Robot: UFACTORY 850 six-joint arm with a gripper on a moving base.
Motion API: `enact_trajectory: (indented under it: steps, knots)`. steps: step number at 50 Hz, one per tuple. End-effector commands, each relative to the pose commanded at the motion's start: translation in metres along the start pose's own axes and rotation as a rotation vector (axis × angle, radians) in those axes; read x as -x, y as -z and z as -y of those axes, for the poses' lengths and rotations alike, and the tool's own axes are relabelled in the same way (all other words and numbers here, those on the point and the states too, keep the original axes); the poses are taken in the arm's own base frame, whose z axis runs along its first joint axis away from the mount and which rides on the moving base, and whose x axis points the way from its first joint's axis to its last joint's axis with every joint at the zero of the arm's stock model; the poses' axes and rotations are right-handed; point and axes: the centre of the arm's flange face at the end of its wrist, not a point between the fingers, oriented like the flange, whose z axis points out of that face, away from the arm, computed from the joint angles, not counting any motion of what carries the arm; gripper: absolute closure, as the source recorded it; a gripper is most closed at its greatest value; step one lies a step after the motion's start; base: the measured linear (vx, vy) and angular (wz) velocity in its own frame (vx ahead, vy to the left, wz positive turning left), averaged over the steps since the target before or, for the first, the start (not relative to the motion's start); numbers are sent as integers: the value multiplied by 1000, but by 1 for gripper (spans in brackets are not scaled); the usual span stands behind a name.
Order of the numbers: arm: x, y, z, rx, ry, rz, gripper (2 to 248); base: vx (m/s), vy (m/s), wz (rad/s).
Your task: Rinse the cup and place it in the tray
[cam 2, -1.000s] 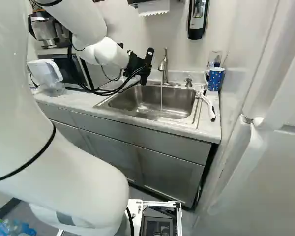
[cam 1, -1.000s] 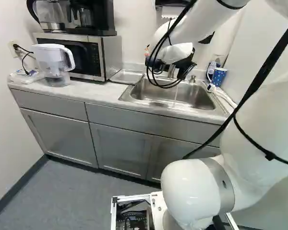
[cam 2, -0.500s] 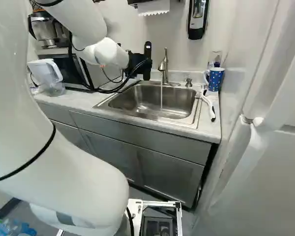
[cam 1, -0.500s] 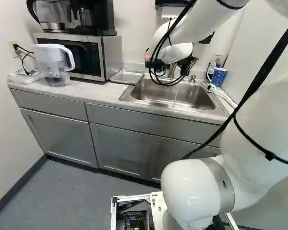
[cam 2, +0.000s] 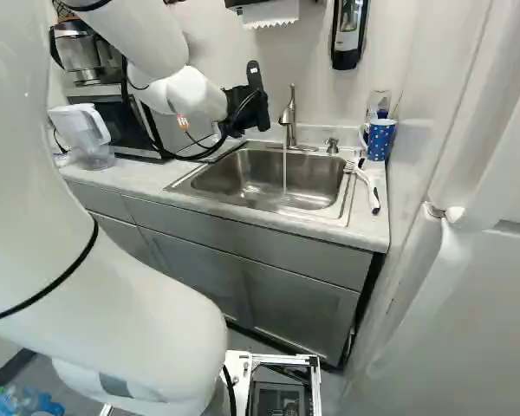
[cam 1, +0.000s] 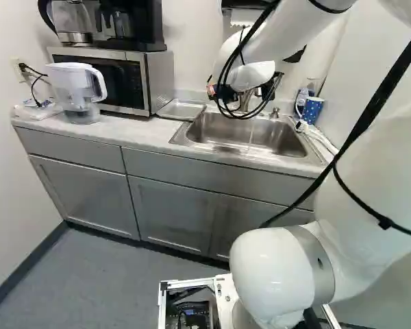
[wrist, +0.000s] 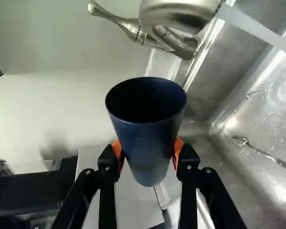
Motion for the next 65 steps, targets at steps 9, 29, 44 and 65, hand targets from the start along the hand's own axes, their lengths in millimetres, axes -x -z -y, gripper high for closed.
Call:
enact_trajectory:
  steps: [9, 29, 44, 65]
  knots:
    - [0, 0, 0, 0, 95, 0, 129, 0, 0, 0]
    - [0, 0, 0, 0, 305, 0, 129, 0, 0, 0]
    - [0, 0, 0, 0, 462, 0, 129, 0, 0, 0]
    - [0, 0, 0, 0, 683, 0, 129, 0, 0, 0]
